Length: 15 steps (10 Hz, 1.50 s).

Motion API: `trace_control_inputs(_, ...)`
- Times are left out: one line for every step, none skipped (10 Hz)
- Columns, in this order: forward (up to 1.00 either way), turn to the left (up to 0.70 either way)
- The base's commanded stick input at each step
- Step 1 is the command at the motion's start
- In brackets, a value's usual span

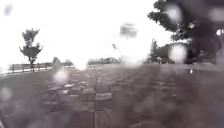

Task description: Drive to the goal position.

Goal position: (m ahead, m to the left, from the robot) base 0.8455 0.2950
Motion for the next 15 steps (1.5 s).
trace_control_inputs(0.7, 0.0)
trace_control_inputs(0.7, 0.0)
trace_control_inputs(0.7, 0.0)
trace_control_inputs(0.7, 0.0)
trace_control_inputs(0.7, 0.0)
trace_control_inputs(0.7, 0.0)
trace_control_inputs(0.7, 0.0)
trace_control_inputs(0.7, 0.0)
trace_control_inputs(0.7, 0.0)
trace_control_inputs(0.7, 0.0)
trace_control_inputs(0.7, 0.0)
trace_control_inputs(0.7, 0.0)
trace_control_inputs(0.7, 0.0)
trace_control_inputs(0.7, 0.05)
trace_control_inputs(0.7, 0.04)
